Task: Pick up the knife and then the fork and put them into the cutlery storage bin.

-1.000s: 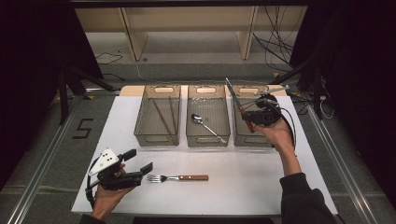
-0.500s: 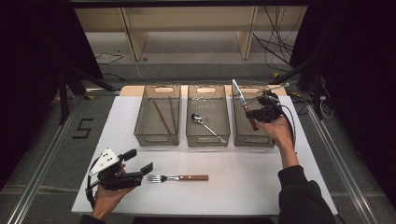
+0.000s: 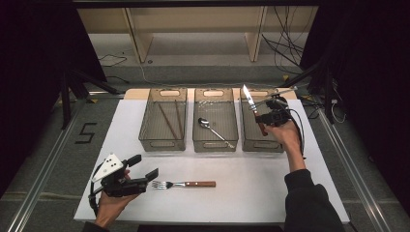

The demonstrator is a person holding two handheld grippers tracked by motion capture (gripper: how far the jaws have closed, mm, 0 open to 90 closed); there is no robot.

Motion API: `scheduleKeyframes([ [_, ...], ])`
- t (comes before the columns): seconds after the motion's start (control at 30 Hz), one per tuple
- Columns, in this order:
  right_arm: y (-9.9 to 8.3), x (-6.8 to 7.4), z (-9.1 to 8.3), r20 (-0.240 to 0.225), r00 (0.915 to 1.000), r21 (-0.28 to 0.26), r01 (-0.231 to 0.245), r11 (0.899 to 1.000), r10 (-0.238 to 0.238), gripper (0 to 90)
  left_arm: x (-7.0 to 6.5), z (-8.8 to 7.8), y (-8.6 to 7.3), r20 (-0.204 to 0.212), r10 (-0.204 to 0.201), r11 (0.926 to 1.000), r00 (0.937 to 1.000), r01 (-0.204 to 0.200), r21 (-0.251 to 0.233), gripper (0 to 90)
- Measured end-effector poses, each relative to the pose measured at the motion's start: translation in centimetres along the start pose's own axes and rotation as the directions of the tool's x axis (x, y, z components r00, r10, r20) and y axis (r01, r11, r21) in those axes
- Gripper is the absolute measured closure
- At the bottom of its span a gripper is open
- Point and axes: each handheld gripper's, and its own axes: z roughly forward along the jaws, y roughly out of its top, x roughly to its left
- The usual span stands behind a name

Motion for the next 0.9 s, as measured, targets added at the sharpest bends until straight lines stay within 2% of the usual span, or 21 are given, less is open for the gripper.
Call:
scheduleKeyframes([
  [0.4,-0.6,-0.3,1.3,0.018,0.9994,0.033,-0.031,0.999,0.03,76.8,-0.1,0.0,0.0,0.002,0.002,1.0,1.0,-0.002,0.001,14.8],
  [0.53,-0.7,-0.1,1.6,0.037,0.999,0.045,-0.025,0.999,0.024,76.8,-0.1,0.0,0.0,0.002,0.001,1.0,1.0,-0.001,0.002,14.8],
  [0.8,-0.7,-0.1,2.2,0.057,0.9975,0.054,-0.046,0.997,0.043,76.2,-0.1,0.0,0.0,0.002,0.001,1.0,1.0,-0.001,0.003,14.8],
  [0.87,-0.7,-0.1,2.4,0.057,0.9971,0.064,-0.054,0.996,0.051,74.6,-0.1,0.1,0.0,0.003,0.001,1.0,1.0,-0.001,0.004,14.7],
  [0.9,-0.7,-0.1,2.5,0.044,0.9974,0.072,-0.06,0.996,0.057,69.3,-0.1,0.1,0.0,0.004,0.0,1.0,1.0,0.0,0.005,14.7],
])
